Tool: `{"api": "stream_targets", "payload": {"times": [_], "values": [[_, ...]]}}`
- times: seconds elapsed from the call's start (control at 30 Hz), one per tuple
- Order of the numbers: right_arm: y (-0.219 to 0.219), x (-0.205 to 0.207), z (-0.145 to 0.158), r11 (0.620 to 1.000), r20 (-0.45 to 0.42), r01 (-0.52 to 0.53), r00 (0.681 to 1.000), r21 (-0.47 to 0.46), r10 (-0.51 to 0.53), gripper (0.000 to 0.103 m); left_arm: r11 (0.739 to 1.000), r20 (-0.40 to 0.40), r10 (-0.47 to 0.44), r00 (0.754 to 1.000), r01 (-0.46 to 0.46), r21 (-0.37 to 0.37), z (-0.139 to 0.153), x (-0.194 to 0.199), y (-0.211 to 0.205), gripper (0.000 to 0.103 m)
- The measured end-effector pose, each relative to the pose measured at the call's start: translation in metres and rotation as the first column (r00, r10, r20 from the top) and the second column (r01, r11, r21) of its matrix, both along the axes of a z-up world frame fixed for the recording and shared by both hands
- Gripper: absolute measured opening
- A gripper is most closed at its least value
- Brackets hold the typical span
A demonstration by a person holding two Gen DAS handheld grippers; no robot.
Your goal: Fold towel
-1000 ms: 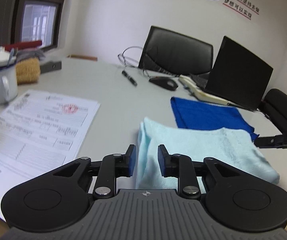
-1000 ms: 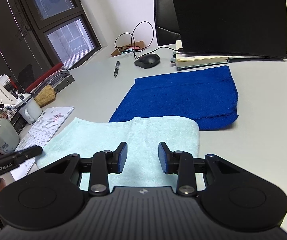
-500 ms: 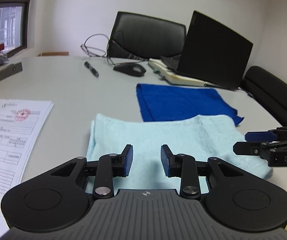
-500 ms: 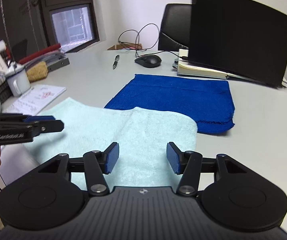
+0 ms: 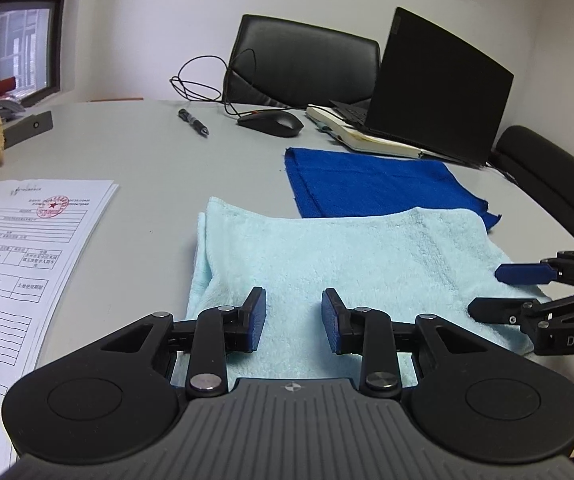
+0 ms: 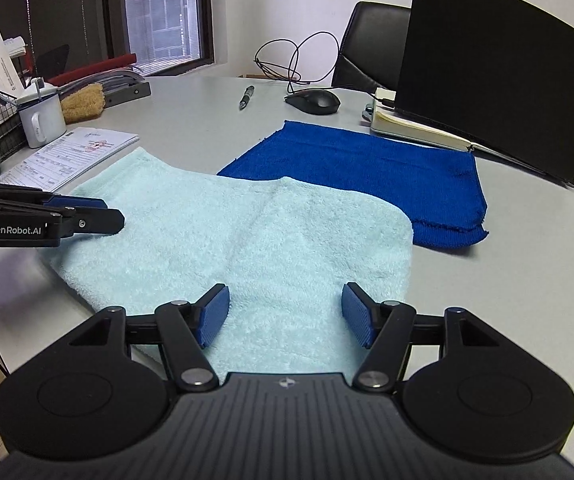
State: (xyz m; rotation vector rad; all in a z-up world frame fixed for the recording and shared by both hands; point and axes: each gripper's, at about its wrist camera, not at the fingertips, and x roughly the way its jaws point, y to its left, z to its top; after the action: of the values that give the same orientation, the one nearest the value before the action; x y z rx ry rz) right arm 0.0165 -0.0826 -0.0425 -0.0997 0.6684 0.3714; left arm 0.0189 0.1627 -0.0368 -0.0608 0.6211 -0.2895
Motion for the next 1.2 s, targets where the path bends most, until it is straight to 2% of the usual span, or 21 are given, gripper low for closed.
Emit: {"api": "stream_targets", "payload": {"times": [0.47,0.97,1.03,1.2], "values": [[-0.042,-0.010,0.006,0.999,-0.006,0.053,0.999,-0.002,-0.053,0.065,0.997,-0.008,-0.073,0.997,0.073,0.010,0.001,-0.011,-0.039,0.039],[-0.097,-0.019,0.014,0.991,-0.010,0.132,0.991,-0.018,-0.132,0.069,0.983,-0.002,-0.176,0.984,0.176,0.054,0.001,-0.017,-0.110,0.041],[-0.115,-0.035,-0.002,0.989,-0.010,0.146,0.989,-0.017,-0.146,0.069,0.980,-0.001,-0.190,0.982,0.190,0.062,0.001,-0.017,-0.120,0.041],[-0.133,-0.037,0.000,0.986,-0.012,0.168,0.986,-0.020,-0.168,0.069,0.974,0.000,-0.216,0.976,0.215,0.070,0.001,-0.016,-0.141,0.041]]}}
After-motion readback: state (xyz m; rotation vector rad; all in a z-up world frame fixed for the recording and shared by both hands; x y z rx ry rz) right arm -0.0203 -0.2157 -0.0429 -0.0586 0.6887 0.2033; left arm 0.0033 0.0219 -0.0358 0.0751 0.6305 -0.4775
